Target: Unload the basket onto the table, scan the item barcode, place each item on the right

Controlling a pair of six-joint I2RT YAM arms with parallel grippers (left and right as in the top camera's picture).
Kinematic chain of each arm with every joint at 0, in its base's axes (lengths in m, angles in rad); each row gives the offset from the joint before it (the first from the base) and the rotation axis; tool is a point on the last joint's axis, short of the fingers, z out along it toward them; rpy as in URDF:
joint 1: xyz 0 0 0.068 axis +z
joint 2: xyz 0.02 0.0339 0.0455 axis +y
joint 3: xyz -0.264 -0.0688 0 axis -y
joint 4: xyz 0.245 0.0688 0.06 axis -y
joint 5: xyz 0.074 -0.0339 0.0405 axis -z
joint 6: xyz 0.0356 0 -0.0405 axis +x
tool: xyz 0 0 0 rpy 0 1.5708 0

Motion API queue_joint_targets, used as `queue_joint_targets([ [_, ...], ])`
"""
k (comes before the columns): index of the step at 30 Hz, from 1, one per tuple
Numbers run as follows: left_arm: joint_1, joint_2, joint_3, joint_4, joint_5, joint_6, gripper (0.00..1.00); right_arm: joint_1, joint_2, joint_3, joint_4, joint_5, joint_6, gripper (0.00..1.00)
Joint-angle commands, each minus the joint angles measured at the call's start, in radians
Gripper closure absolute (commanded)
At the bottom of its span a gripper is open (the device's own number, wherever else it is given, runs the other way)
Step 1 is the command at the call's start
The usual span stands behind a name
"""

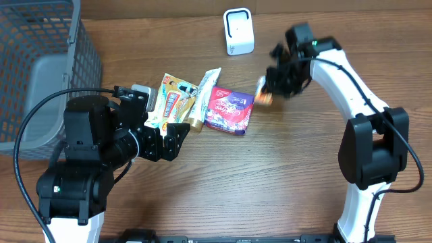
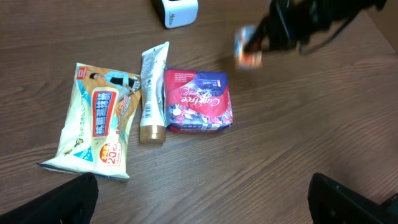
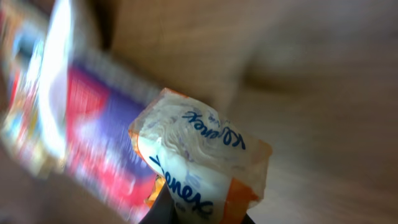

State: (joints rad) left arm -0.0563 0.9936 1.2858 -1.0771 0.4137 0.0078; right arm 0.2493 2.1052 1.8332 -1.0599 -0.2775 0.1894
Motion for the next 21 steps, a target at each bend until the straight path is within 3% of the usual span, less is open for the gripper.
queue_joint_targets([
  [1,0.007,0.001,0.019,0.003,-0.006,0.023,0.0,0.042,-0.013,0.11,0.075,0.45,0.088,0.96],
  [4,0.007,0.001,0.019,0.003,-0.006,0.023,0.0,0.082,-0.012,0.117,0.228,0.586,-0.047,0.96],
  [8,0.007,0.002,0.019,0.003,-0.006,0.023,0.0,0.14,0.015,0.114,0.43,0.603,-0.288,0.96],
  [11,0.007,0.001,0.019,0.003,-0.006,0.023,0.0,0.179,0.052,0.114,0.581,0.602,-0.566,0.96],
  [16,0.007,0.001,0.019,0.003,-0.006,0.023,0.0,0.209,0.126,0.114,0.739,0.611,-0.909,0.96],
  [21,0.007,0.001,0.019,0.003,-0.006,0.023,0.0,0.21,0.203,0.114,0.855,0.692,-1.117,0.96],
])
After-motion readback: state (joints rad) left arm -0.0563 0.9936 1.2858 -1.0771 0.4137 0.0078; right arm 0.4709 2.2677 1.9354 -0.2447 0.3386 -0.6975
